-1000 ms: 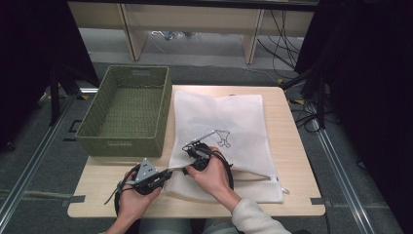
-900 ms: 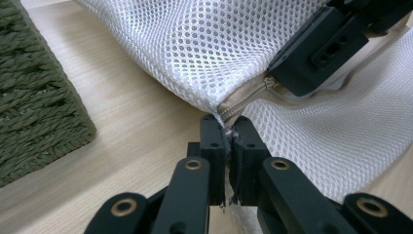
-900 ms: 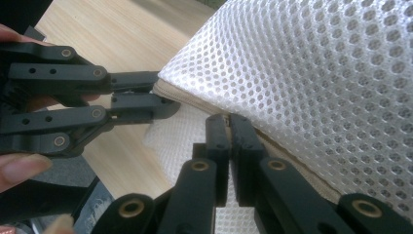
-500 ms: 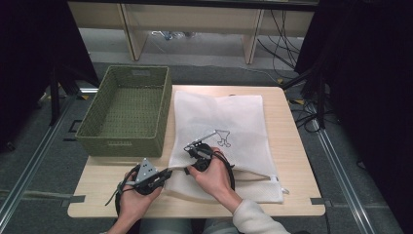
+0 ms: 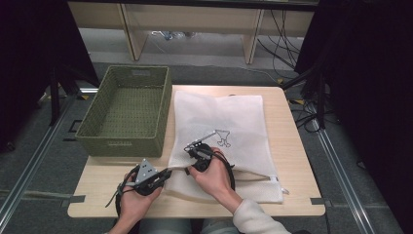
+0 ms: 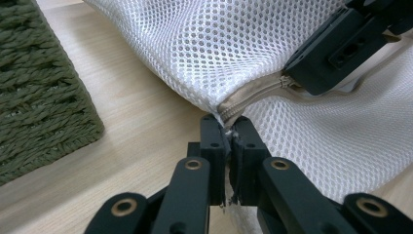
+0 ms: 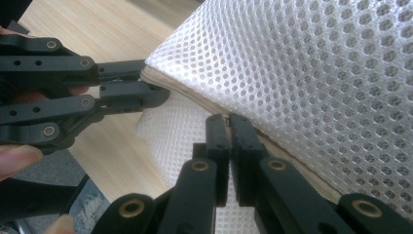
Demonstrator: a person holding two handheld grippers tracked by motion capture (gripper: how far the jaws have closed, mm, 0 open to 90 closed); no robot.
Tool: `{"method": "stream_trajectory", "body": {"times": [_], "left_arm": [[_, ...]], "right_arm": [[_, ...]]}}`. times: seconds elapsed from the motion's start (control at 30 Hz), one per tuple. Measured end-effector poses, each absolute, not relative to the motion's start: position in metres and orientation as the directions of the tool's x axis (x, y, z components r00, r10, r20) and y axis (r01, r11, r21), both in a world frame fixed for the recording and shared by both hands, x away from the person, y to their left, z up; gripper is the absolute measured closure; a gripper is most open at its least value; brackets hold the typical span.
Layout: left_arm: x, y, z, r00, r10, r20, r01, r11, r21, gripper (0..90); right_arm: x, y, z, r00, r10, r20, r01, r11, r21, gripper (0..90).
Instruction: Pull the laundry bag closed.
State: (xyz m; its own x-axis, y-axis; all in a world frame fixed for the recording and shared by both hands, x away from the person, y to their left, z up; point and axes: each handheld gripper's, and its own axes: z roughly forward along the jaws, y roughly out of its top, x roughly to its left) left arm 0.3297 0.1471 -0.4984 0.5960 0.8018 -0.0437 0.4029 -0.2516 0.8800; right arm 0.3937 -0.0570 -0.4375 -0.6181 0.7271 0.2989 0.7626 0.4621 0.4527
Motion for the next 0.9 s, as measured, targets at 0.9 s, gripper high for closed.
{"method": "stream_trajectory", "body": {"times": [0.9], "left_arm": [[0.3287,0.149,-0.4986,0.582,0.811,-0.066,0.422,-0.231,0.877,84.2]], "right_arm": [[0.3951,-0.0615,-0.4372,-0.602,0.744,0.289,0.773,0.453,0.444,88.4]]}}
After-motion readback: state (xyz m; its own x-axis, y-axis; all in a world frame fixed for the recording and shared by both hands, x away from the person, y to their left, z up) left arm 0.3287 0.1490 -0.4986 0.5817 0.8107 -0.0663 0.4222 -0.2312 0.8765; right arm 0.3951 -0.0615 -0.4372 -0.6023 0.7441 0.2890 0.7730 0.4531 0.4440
